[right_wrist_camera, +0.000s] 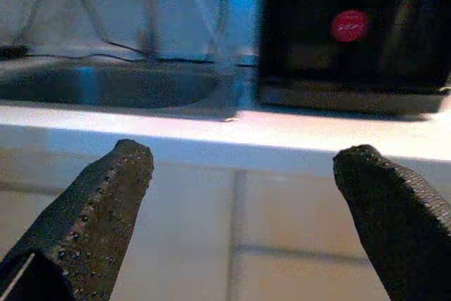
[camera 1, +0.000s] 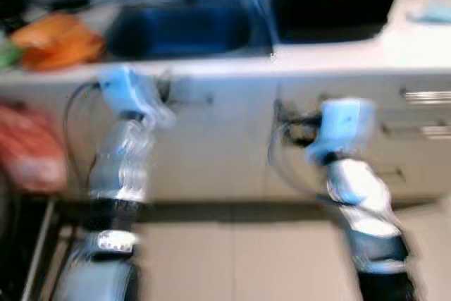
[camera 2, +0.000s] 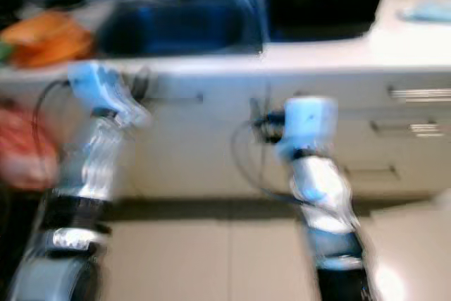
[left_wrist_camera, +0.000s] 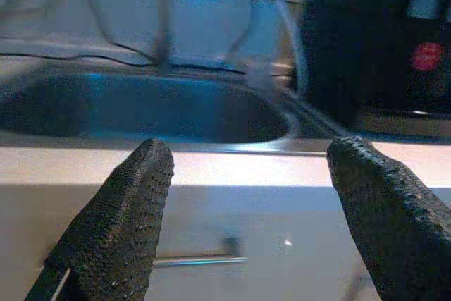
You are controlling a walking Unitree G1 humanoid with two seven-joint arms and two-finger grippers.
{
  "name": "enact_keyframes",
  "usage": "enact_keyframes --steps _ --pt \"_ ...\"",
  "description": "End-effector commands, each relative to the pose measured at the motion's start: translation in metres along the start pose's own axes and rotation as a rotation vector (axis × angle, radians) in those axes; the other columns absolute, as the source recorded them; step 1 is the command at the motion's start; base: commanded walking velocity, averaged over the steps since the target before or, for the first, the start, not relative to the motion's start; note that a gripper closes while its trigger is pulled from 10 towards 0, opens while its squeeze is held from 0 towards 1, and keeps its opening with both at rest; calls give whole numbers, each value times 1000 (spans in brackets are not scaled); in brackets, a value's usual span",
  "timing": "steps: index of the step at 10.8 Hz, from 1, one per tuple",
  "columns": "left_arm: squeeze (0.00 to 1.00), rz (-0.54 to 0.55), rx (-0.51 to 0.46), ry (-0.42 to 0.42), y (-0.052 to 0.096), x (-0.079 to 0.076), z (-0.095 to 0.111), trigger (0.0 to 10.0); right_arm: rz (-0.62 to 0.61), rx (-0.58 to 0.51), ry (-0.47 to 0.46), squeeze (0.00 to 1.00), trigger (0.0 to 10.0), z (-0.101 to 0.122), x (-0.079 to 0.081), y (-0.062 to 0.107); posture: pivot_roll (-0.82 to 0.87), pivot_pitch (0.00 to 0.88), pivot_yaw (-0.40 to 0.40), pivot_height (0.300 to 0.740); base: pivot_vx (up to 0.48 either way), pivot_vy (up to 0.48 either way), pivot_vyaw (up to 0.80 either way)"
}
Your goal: Kitchen organization
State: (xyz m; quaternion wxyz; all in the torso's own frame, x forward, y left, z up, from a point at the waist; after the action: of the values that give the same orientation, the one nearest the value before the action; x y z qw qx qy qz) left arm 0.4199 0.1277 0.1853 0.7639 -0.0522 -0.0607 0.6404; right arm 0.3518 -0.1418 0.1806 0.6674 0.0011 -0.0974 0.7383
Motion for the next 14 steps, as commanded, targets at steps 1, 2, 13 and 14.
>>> enact_keyframes --steps 1,2,13,14 --pt "0 81 -21 -44 6 30 7 10000 66 -31 -9 0 10000 9 22 -2 26 0 76 740 431 0 0" --pt "0 90 -23 -59 8 30 6 10000 88 -56 18 0 10000 16 27 -2 28 0 75 740 428 0 0" --pt "0 99 41 -29 6 35 -5 10000 177 -108 55 0 10000 31 50 1 28 0 79 740 84 199 0" --pt "0 99 47 -49 6 36 -7 10000 176 -109 57 0 10000 31 50 1 28 0 82 740 0 0 0"
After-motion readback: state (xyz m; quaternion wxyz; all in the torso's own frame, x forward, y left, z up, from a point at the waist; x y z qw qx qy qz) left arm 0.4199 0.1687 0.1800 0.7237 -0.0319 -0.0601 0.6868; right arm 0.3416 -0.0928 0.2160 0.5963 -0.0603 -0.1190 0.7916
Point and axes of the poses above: a point about 5 cm out from each wrist's last joint towards the gripper, its own y axis pointing back from the gripper into the wrist, its own z axis along the axis of the wrist's last joint, x = y × z, the point moved 6 cm from there along -y, pointing out of the wrist towards the gripper, and after that the axes turned 12 degrees about -y, right-handed, at the moved point
